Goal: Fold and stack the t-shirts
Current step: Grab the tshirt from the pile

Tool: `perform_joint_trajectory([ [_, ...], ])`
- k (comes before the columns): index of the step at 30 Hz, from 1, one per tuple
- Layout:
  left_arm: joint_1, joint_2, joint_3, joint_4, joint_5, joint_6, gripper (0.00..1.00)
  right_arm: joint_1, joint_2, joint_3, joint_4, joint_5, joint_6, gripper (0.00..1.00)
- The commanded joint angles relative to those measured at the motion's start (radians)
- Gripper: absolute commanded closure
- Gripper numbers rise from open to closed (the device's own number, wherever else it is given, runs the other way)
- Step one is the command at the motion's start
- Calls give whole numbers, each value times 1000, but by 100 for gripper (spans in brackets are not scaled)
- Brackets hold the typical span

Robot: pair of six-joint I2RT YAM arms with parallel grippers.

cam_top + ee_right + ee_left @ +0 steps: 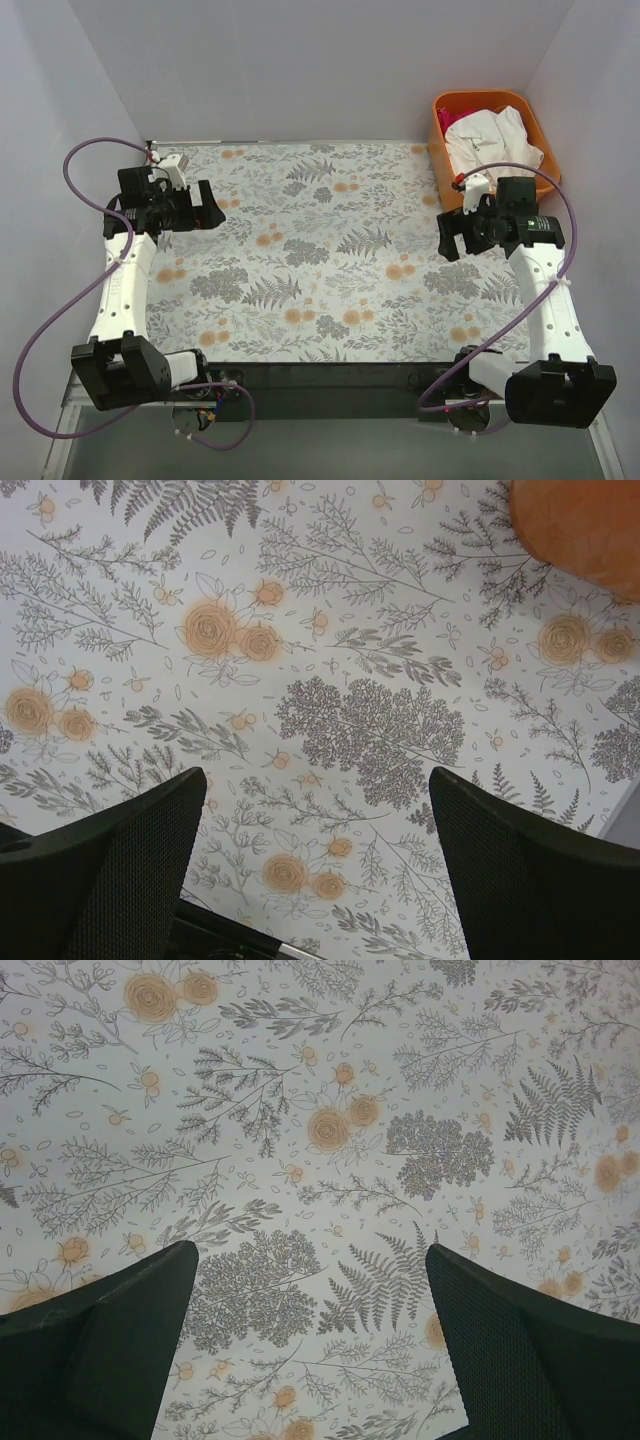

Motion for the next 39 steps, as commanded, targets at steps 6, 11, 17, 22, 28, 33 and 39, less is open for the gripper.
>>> perform_joint_trajectory([
  [6,-3,10,147,25,-13,30,2,-124,215,307,-44,-75,-10,2],
  [11,-3,12,177,38,31,23,2,-213,450,644,-45,-115,13,2],
  [17,-5,24,174,22,93,6,2,-234,737,959,-23,-76,19,2],
  [22,-5,24,171,9,116,9,2,-234,948,1156,12,-26,19,2],
  [28,-5,35,150,-18,116,16,2,-235,1056,1130,175,-47,45,2],
  [33,-3,45,121,-23,107,16,2,-224,1162,1138,248,-24,57,2],
  [39,-3,67,116,-31,108,-10,2,-224,1219,1165,285,-10,47,32],
])
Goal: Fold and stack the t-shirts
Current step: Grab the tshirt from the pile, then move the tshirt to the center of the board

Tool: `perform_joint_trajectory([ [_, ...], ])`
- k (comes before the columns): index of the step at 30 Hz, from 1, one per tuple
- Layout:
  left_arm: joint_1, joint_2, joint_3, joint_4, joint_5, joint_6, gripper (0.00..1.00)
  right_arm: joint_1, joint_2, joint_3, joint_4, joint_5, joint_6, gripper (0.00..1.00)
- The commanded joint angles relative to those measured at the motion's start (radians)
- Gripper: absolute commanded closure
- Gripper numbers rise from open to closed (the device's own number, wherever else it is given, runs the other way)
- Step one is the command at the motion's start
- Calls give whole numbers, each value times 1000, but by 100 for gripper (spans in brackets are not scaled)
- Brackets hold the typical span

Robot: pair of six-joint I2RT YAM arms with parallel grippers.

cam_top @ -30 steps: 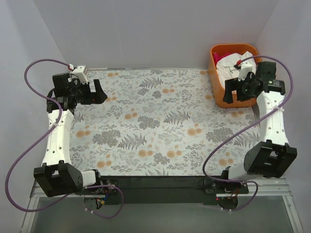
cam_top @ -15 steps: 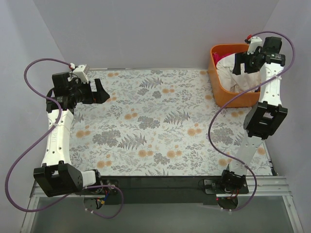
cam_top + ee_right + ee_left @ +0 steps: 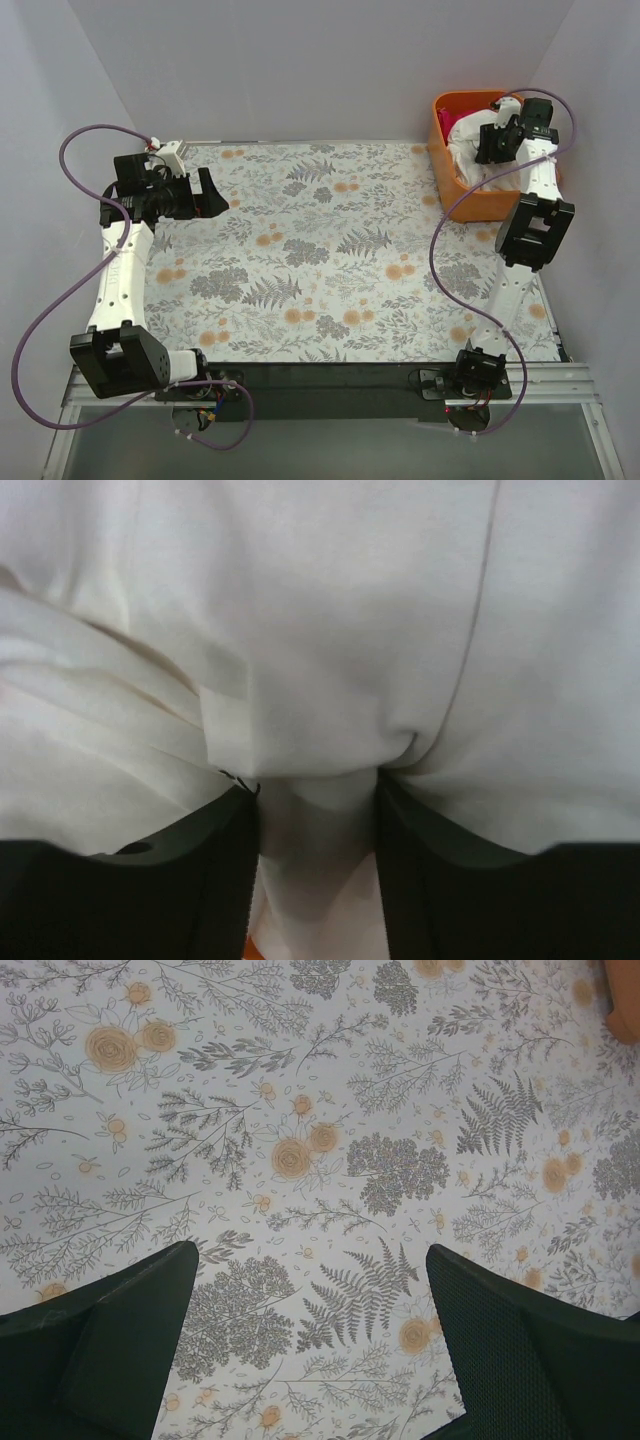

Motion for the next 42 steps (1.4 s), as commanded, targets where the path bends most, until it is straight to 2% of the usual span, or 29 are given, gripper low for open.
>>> perform_joint_trajectory([
  [1,-4,-3,-2,-15,10,-13,2,5,1,51,74,4,3,55],
  [3,-4,-4,4,-15,12,-15,2,5,-39,42,79,-3,3,78],
  [4,-3,-7,7,-16,15,-16,2,3,-60,29,82,-3,2,95],
  [5,-4,-7,12,-16,20,-16,2,3,-85,16,89,-3,8,99],
  [10,-4,-18,19,-15,35,-21,2,-4,-293,-92,132,17,6,99],
  [15,-3,-29,2,2,29,-27,2,-20,-474,-123,200,18,20,99],
  [26,-3,-13,-22,43,-10,-78,2,-23,-657,-83,407,-34,124,99],
  [29,-4,-12,-19,52,-3,-88,2,-21,-701,-77,490,-101,182,99],
  [33,-3,-13,-11,57,-3,-99,2,-17,-735,-57,593,-268,325,99],
  [34,-4,-10,-4,57,-2,-111,2,8,-757,-64,638,-334,397,99],
  [37,-3,-6,12,54,9,-121,2,60,-780,-81,639,-361,420,99],
  [40,-3,7,41,46,38,-148,2,164,-843,-185,626,-361,390,99],
  [42,-3,10,54,42,79,-154,2,255,-902,-315,605,-339,362,99],
])
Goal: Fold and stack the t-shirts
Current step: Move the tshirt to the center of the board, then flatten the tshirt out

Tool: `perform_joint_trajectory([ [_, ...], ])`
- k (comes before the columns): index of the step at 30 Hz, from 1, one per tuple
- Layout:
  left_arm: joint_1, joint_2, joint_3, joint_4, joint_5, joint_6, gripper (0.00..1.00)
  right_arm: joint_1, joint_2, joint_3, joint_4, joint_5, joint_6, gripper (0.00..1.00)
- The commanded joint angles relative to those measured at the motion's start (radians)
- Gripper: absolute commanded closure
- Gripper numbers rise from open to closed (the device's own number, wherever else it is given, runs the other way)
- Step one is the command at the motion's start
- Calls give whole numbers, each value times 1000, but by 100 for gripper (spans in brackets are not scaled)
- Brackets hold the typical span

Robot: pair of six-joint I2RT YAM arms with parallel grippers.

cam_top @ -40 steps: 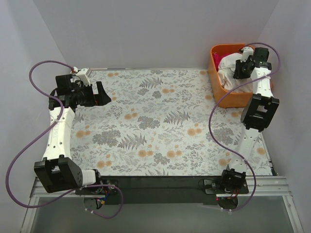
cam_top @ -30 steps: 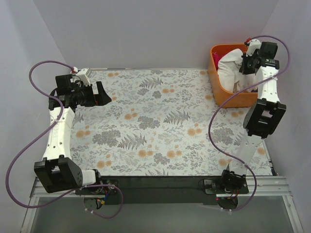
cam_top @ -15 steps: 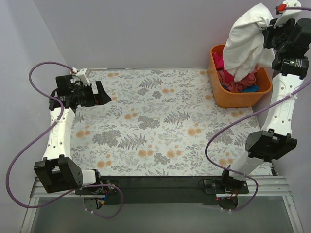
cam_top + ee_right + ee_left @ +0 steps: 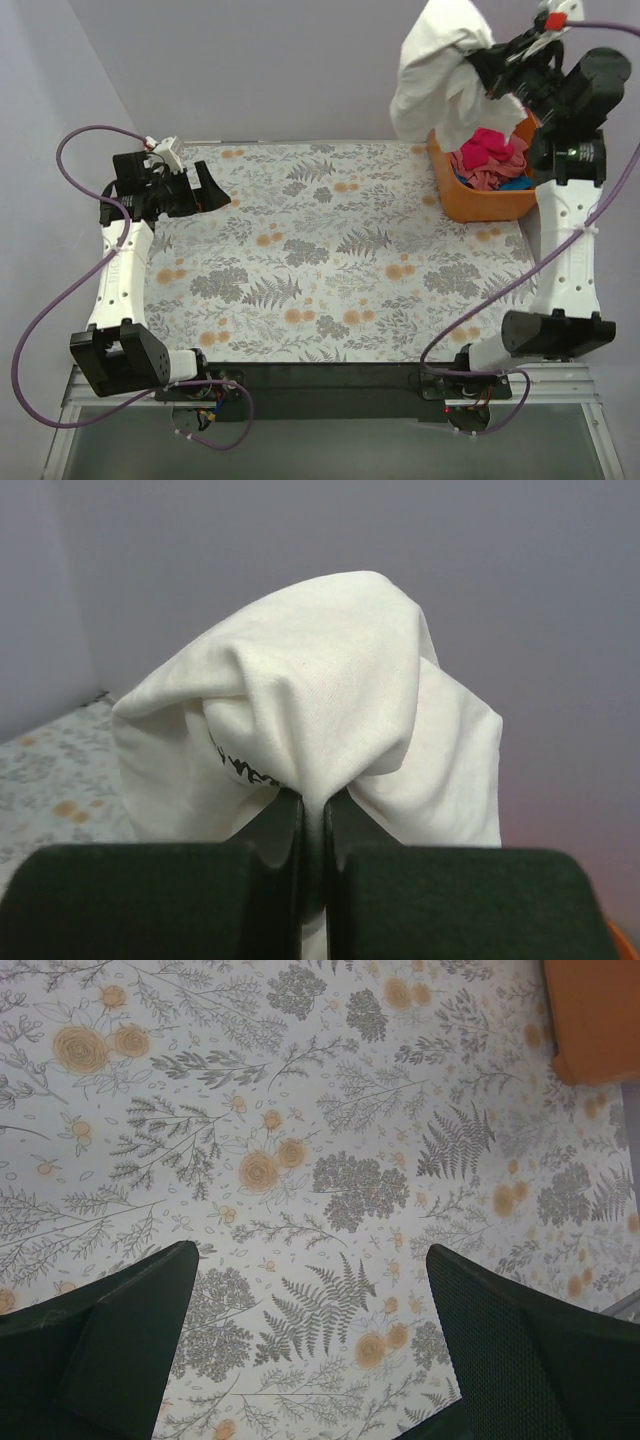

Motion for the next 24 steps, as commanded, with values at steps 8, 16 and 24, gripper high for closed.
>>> perform_joint_trajectory([
  [8,-3,-9,55,-23,150,19,2,325,-191,-542,-57,-61,-54,2],
  [16,-57,-19,-89,-172,136,364,2,325,-87,-757,-462,-23,-338,2],
  [24,-294,-66,-369,-197,-7,506,2,338,51,-845,-464,137,-363,16],
])
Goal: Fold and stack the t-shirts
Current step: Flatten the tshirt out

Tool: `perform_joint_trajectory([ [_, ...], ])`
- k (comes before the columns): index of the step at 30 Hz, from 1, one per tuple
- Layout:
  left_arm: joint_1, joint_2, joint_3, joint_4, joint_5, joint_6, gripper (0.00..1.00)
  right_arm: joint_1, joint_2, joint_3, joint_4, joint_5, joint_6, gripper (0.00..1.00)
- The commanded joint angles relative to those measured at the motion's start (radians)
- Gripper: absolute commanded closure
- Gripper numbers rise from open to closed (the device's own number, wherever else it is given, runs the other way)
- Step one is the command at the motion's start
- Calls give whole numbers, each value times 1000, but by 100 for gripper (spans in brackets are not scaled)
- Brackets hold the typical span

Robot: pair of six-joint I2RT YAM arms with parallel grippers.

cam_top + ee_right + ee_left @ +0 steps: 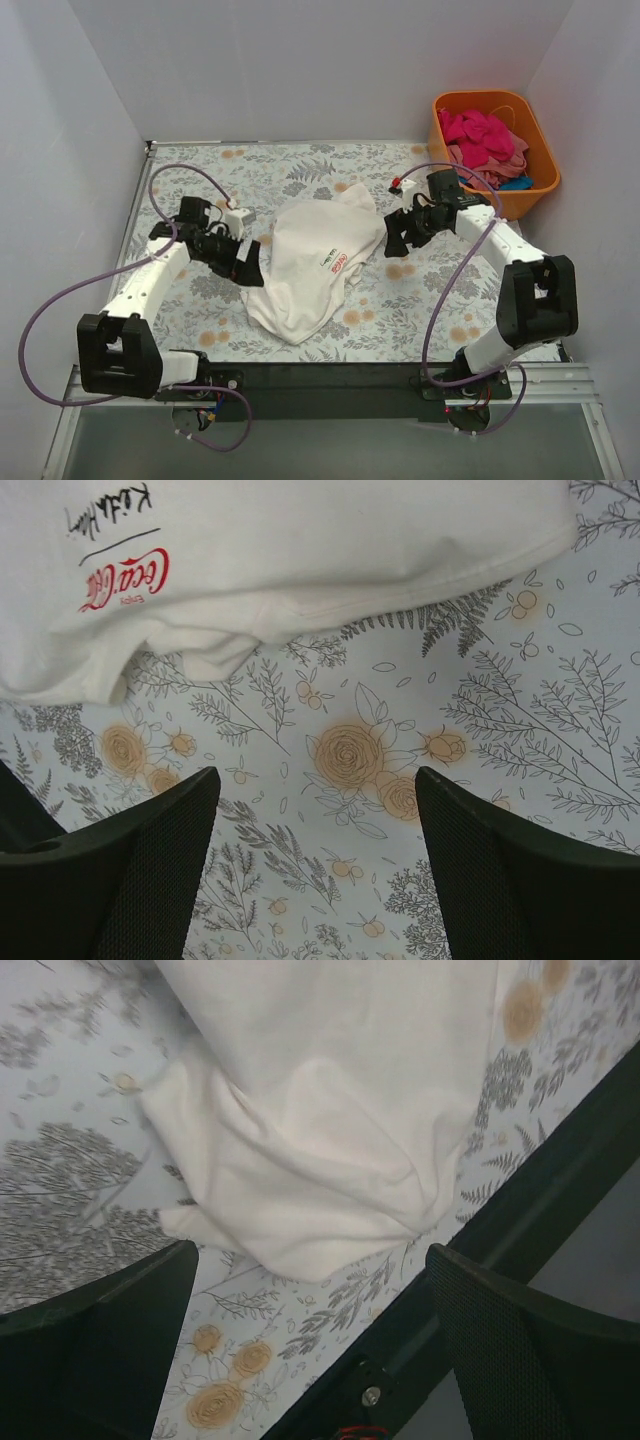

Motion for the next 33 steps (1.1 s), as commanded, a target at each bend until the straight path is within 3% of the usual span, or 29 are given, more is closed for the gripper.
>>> perform_joint_trajectory([
  [1,-82,-49,-86,-7,-92,80,2,12,39,31,19,65,-2,16],
  [11,-311,-35,-217,142,-279,51,2,46,301,188,120,144,122,24],
  [14,-330,5,-219,147,-310,72,5,49,384,266,129,157,153,24],
  [17,-340,19,-197,131,-304,115,13,49,450,332,140,182,183,24],
  [23,-353,28,-137,64,-241,198,44,46,570,467,142,136,235,29],
  [26,-351,55,-58,21,-218,186,46,46,624,510,139,111,246,60],
  [27,-342,57,-33,34,-224,165,46,47,631,518,137,101,246,77],
  [29,-276,77,68,80,-201,131,36,47,628,533,117,70,233,92],
  [30,-247,97,114,99,-177,106,33,47,619,536,109,59,225,99],
  [33,-150,263,302,163,-160,48,24,47,552,519,108,32,194,99],
])
